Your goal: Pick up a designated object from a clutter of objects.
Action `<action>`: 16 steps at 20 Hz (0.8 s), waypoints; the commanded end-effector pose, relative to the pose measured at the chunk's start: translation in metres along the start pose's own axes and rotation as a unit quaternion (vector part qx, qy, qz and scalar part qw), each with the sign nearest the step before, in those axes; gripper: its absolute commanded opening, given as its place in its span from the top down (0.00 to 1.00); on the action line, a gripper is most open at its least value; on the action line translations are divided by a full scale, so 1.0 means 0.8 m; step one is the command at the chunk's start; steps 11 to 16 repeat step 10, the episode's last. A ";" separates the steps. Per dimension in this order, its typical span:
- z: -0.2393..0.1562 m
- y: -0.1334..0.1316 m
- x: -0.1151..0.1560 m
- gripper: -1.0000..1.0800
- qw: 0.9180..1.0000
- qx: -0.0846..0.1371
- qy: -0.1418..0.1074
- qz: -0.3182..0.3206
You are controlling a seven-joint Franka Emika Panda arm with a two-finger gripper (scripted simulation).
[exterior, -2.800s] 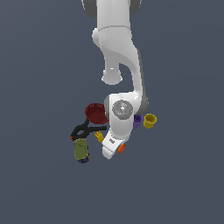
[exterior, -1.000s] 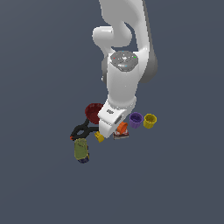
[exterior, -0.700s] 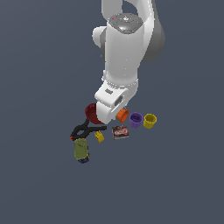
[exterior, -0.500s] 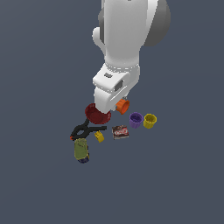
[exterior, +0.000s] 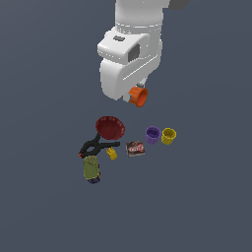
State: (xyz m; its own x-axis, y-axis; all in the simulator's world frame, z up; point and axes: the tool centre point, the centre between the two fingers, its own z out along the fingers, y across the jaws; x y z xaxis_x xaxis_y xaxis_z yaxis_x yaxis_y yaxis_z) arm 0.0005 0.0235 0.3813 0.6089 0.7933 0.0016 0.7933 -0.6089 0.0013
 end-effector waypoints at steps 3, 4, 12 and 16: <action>-0.027 -0.002 -0.003 1.00 1.000 0.000 0.000 0.000; -0.030 -0.002 -0.003 1.00 1.000 0.001 -0.001 0.000; -0.040 -0.002 -0.003 1.00 1.000 0.001 -0.001 0.000; -0.040 -0.002 -0.003 1.00 1.000 0.001 -0.001 0.000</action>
